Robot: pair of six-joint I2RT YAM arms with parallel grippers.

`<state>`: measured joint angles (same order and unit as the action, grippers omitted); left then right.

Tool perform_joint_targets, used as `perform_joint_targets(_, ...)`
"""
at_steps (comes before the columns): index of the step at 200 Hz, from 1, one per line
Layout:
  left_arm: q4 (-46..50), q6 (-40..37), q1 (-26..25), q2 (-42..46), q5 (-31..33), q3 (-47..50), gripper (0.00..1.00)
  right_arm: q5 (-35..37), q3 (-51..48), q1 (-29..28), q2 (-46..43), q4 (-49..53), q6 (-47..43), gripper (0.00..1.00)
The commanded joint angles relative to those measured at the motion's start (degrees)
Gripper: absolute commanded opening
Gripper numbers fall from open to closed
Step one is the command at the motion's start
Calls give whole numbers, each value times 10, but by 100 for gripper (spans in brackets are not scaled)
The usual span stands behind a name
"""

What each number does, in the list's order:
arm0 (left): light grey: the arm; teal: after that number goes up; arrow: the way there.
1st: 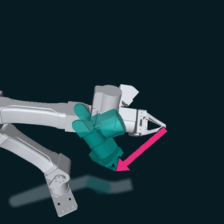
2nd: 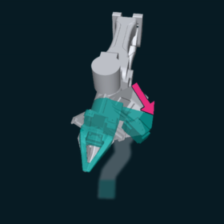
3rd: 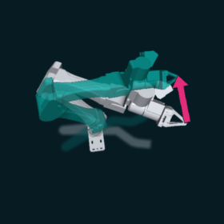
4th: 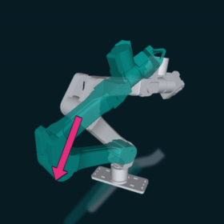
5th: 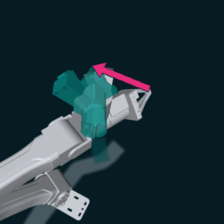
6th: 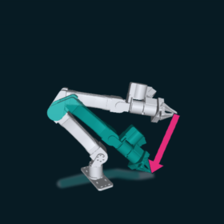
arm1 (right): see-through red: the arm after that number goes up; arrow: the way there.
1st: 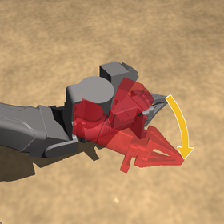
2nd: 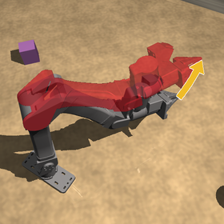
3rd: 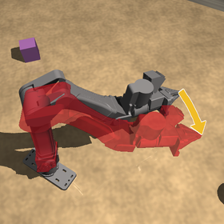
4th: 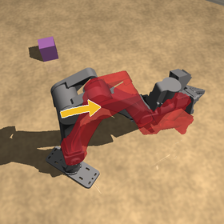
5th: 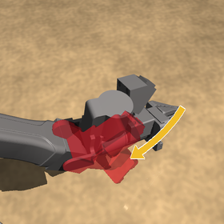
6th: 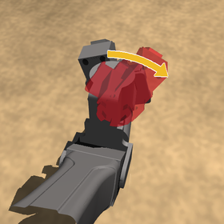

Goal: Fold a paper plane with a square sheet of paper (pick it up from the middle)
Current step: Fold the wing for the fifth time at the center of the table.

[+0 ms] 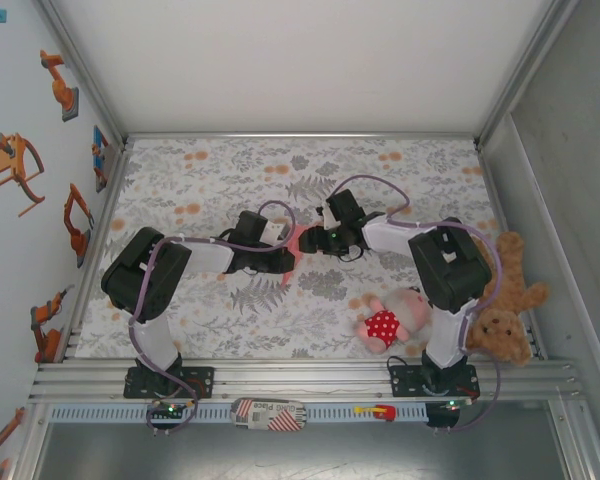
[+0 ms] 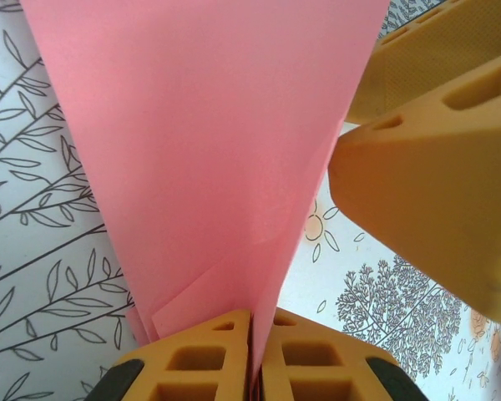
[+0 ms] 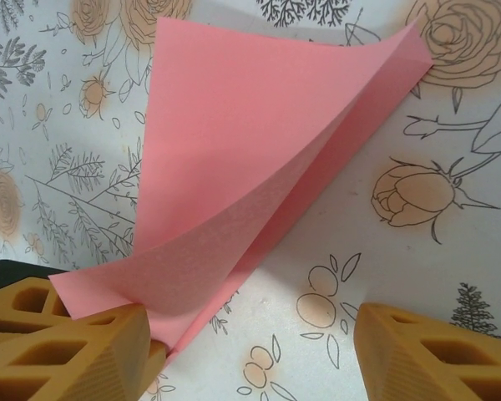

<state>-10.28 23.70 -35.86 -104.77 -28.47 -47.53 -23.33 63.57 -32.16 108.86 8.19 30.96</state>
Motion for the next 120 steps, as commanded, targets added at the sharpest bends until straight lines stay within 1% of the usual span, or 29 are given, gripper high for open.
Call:
perform_joint_targets(1, 32, 2, 1, -28, 17, 16, 13, 28, 26, -3, 30, 28, -10, 65)
perform_joint_targets(47, 37, 2, 2, -25, 14, 9, 14, 62, 68, -20, 78, 70, 1, 65)
perform_joint_targets(120, 39, 13, 2, 6, 4, 1, 16, 99, 102, -32, 137, 122, 22, 65)
